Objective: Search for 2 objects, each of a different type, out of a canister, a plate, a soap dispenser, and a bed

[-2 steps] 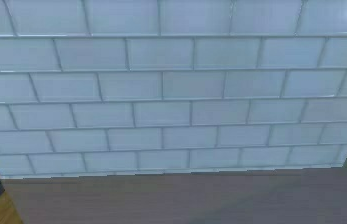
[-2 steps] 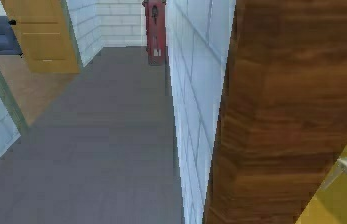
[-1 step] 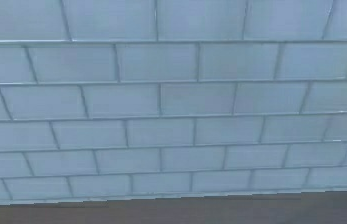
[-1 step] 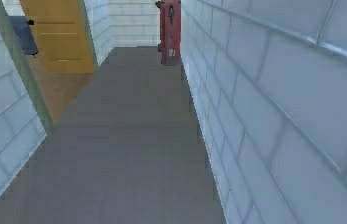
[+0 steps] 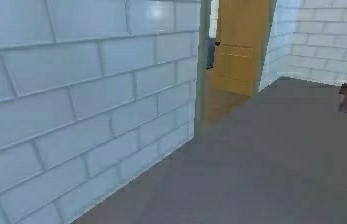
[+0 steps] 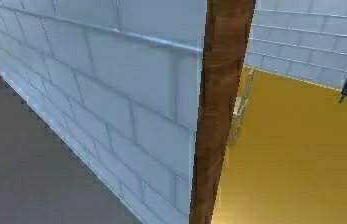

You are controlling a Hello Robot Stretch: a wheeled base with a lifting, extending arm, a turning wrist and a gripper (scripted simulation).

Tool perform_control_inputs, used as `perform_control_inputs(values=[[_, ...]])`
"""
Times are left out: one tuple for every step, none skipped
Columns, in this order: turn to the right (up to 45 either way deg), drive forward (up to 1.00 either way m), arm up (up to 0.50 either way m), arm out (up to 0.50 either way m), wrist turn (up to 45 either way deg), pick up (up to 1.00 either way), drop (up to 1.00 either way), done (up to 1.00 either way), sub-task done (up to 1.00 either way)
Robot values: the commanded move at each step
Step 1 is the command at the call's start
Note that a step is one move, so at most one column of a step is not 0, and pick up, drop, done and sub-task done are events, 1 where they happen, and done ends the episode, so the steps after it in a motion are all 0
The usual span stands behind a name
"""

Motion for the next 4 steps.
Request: perform_control_inputs(values=[[42.0,0.0,0.0,0.0,0.0,0.0,0.0,0.0,0.0],[0.0,1.0,0.0,0.0,0.0,0.0,0.0,0.0,0.0],[0.0,1.0,0.0,0.0,0.0,0.0,0.0,0.0,0.0],[0.0,1.0,0.0,0.0,0.0,0.0,0.0,0.0,0.0]])
